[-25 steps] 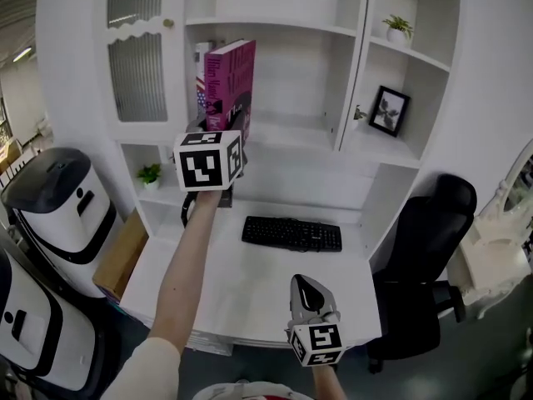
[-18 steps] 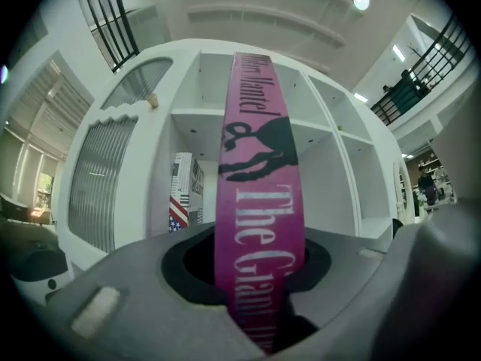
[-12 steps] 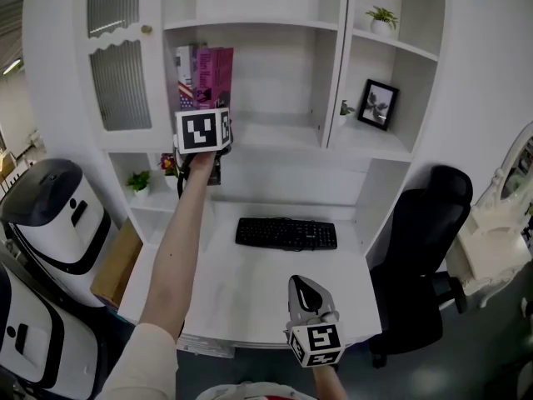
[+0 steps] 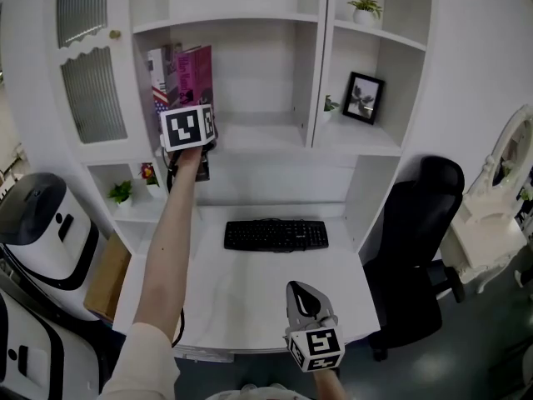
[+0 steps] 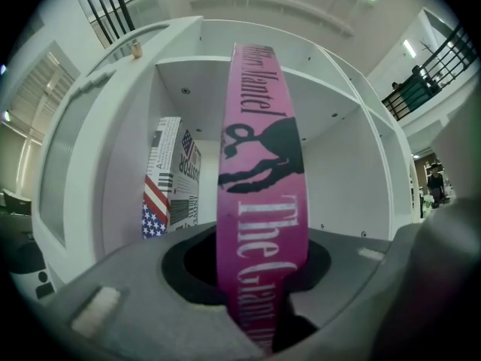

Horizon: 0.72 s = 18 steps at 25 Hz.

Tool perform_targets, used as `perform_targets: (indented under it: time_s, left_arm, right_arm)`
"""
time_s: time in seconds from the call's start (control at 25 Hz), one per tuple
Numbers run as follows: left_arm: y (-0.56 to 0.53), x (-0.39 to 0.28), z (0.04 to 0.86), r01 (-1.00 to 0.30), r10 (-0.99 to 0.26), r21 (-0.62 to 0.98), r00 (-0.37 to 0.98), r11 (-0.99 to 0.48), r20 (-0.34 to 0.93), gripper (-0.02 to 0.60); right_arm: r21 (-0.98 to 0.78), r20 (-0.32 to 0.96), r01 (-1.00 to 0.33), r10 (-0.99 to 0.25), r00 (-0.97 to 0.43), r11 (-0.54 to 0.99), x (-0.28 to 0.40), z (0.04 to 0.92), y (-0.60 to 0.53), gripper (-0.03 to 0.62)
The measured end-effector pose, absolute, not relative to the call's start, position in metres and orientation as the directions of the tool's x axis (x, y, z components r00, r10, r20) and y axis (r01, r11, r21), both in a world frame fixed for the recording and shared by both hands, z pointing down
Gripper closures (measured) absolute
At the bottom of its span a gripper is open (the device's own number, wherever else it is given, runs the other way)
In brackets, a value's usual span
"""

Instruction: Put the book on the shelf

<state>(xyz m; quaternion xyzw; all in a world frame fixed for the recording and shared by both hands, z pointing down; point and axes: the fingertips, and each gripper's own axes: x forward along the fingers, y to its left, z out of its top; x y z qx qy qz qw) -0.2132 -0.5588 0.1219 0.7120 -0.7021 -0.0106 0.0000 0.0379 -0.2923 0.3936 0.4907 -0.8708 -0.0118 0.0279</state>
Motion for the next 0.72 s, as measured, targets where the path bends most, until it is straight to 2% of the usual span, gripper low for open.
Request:
perform_targets:
  time_s: [0.72]
  left_arm:
    - [-0.649,-0.228,0.124,-0.999,-1.0,0.039,-0.014,0.014,-0.01,0.433]
  right_arm:
    - [0.041,0.106,-0.912,-0.91,-0.402,0.407,0.076,0.41,-0.319,0.591]
